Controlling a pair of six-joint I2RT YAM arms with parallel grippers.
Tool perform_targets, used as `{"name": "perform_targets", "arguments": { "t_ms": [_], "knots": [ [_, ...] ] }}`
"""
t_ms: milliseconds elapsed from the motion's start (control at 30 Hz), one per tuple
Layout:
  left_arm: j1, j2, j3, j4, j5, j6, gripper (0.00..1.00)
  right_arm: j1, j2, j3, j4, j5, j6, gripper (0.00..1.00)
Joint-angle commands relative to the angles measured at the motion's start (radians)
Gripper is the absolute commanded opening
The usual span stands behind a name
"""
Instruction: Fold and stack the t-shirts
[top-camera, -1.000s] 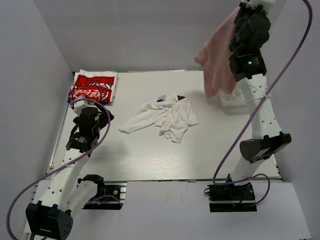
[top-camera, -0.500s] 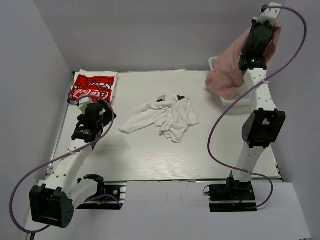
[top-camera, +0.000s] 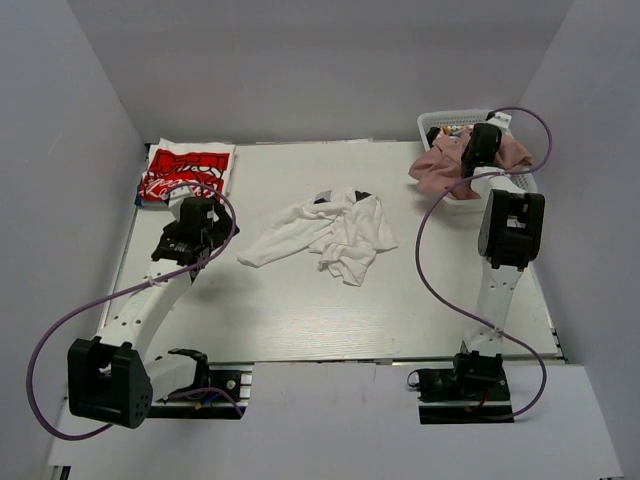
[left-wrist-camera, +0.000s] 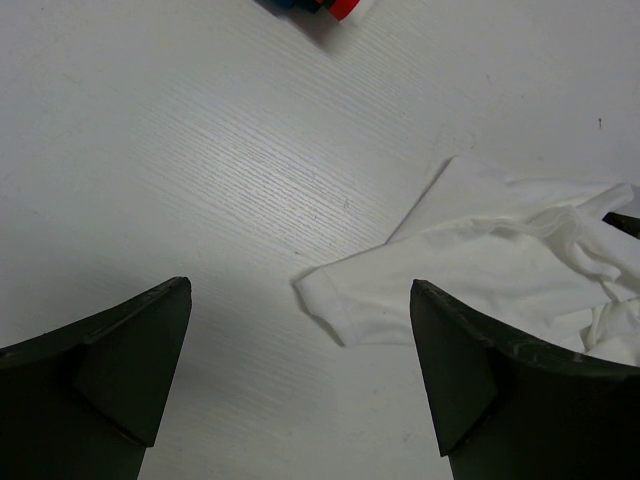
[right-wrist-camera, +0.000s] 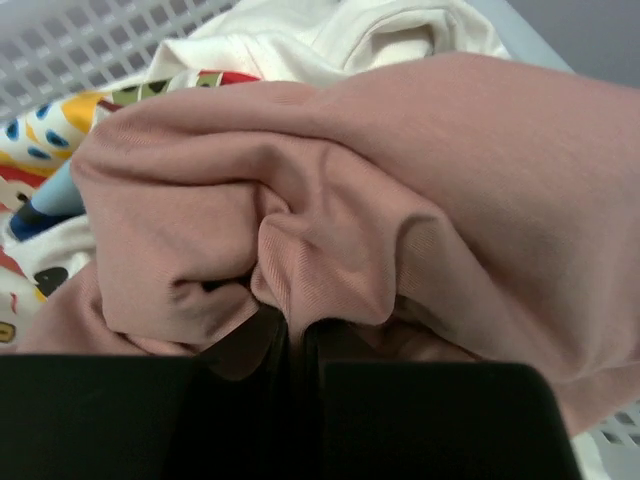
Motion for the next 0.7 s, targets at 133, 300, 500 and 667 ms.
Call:
{"name": "perform_targets", "arguments": {
  "t_ms": [133,300,500,667],
  "knots": [
    [0.004,0.008,0.026,0.008,0.08,0.028,1.0,-0.031,-0.012,0.103,-0.344,-0.195,0.215,0.0],
    [0.004,0.057,0.035,-0.002,0.123,0.048,1.0,-0.017,-0.31,-0.03,-0.29,-0.176,0.167,0.9],
    [-0.005,0.159,0.024,0.013,0.174,0.069,1.0,0.05,-0.588,-0.091,-0.459,-0.205,0.08,0.9],
    [-0.005,0.278,0.037,0.013,0.209,0.069,1.0,0.234,-0.785,-0.281,-0.517,-0.181,0.089,0.9]
  ]
}}
